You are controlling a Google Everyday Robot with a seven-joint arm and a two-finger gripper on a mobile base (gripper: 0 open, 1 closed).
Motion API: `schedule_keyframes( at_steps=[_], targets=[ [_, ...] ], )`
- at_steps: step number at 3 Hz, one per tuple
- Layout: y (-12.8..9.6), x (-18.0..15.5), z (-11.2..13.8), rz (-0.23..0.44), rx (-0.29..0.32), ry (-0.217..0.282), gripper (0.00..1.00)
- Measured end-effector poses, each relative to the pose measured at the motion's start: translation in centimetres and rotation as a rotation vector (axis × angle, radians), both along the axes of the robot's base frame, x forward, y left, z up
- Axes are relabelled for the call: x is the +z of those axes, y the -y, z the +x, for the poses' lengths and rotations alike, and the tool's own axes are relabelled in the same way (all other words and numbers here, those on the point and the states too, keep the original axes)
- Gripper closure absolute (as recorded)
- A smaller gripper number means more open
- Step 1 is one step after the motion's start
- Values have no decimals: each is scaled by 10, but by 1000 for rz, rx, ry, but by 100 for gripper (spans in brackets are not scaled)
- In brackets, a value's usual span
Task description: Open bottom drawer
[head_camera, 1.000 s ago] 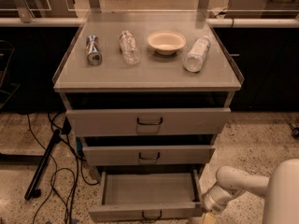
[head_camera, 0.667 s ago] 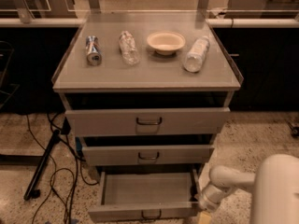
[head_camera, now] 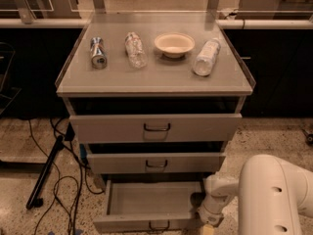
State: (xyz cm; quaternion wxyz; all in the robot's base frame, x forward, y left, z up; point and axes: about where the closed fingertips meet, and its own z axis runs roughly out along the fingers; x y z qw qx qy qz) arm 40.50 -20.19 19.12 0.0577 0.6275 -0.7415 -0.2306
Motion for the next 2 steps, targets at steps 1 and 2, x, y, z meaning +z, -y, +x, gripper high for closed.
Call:
schedule_keyframes(
  at_steps=[1, 2],
  targets=[
    [12, -3, -20, -18, 33, -42, 0],
    [15, 4, -24, -13, 32, -40, 0]
  ],
)
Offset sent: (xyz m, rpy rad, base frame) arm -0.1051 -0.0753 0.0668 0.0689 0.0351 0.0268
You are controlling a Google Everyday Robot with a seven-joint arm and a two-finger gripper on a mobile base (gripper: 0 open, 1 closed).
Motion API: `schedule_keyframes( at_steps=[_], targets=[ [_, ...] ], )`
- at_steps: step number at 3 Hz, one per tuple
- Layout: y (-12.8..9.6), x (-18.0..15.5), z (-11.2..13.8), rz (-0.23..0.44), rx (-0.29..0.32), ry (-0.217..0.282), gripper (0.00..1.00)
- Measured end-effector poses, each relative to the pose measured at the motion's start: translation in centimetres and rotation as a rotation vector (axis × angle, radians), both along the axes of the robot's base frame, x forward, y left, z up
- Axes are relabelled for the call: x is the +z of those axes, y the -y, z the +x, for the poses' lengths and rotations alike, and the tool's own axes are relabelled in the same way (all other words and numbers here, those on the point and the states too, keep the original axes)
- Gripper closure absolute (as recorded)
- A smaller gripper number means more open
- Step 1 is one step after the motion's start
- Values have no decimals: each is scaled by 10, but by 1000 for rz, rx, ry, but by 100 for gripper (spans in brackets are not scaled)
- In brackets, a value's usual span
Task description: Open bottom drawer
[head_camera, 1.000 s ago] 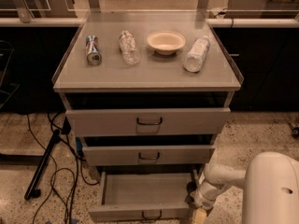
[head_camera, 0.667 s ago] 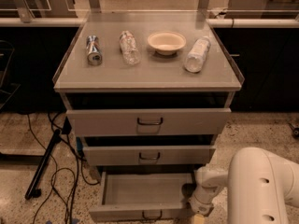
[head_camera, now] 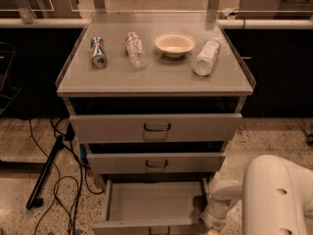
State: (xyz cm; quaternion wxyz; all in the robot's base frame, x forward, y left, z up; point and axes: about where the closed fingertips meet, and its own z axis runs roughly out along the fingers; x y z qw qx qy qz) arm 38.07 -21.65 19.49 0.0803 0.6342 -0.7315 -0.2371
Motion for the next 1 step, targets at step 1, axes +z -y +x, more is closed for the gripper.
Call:
schedule_keyframes(
  at_steps=[1],
  targets=[
    [28, 35, -42, 52, -11, 21, 0]
  ],
)
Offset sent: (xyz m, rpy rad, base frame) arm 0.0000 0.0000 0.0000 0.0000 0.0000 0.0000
